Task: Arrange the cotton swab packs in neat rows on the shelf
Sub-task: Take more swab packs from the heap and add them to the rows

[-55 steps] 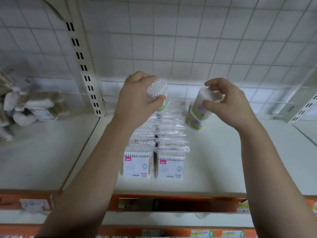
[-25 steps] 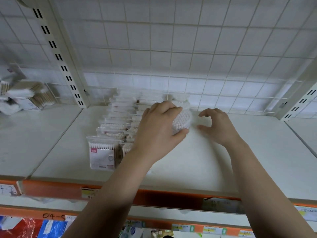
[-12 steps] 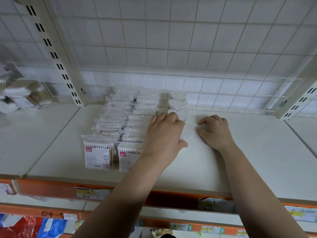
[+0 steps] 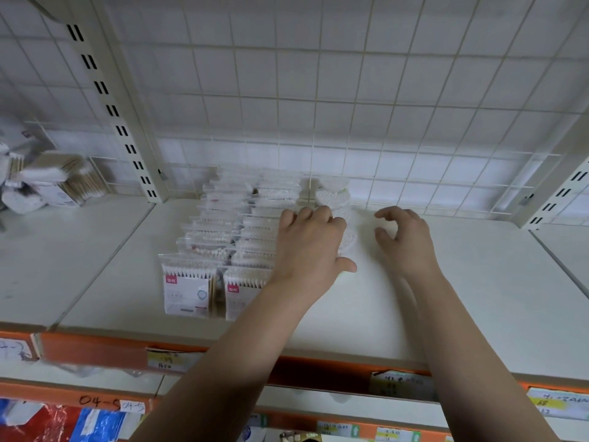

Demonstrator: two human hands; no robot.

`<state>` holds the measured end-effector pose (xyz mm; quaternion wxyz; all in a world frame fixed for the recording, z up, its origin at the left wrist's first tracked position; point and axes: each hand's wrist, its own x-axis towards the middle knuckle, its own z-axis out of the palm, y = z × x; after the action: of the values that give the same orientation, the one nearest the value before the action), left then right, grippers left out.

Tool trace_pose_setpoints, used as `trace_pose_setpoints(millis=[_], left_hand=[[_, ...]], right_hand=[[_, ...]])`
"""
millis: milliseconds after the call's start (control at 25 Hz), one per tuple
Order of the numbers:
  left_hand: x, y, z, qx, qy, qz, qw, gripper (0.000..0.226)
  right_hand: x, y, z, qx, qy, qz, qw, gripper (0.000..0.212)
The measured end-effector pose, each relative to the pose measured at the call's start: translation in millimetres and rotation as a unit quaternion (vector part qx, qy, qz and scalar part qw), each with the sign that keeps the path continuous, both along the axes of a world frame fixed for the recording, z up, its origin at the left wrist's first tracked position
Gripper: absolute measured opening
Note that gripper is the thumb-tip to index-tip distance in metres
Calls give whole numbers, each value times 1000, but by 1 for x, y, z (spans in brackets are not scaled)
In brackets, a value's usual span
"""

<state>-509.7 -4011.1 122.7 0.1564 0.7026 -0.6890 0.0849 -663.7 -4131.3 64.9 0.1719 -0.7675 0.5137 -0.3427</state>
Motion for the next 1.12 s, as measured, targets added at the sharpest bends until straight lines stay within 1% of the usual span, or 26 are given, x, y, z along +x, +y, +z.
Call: trace_pose_setpoints(millis=[80,200,320,400,520,720,840,960,1120], left_hand=[[9,3,4,-34,9,-1,999,50],[33,7,9,-123,-1,17,992,33],[70,16,15,-203,8,46,978,34],[95,24,19,-226,19,59,972,28],[142,44,21,-233,10,92,968,21],[220,84,21,-238,7,149,960,18],[273,112,17,-220,11,172,960,20],[325,141,7,-214,20,196,957,15],[384,183,-14,-189,21,232,954,25]], right_hand=[[8,9,21,-33,-24,5,999,26],[29,27,53,-45,-50,38,997,21],[59,47,80,-46,-51,72,995,18],[82,60,96,-52,-44,91,994,17],[130,84,115,-54,-46,114,991,17],[219,120,125,-46,-52,147,987,17],[276,140,119,-39,-47,175,983,17],[328,158,107,-33,-38,203,978,17],[386,175,87,-17,-22,233,972,16]])
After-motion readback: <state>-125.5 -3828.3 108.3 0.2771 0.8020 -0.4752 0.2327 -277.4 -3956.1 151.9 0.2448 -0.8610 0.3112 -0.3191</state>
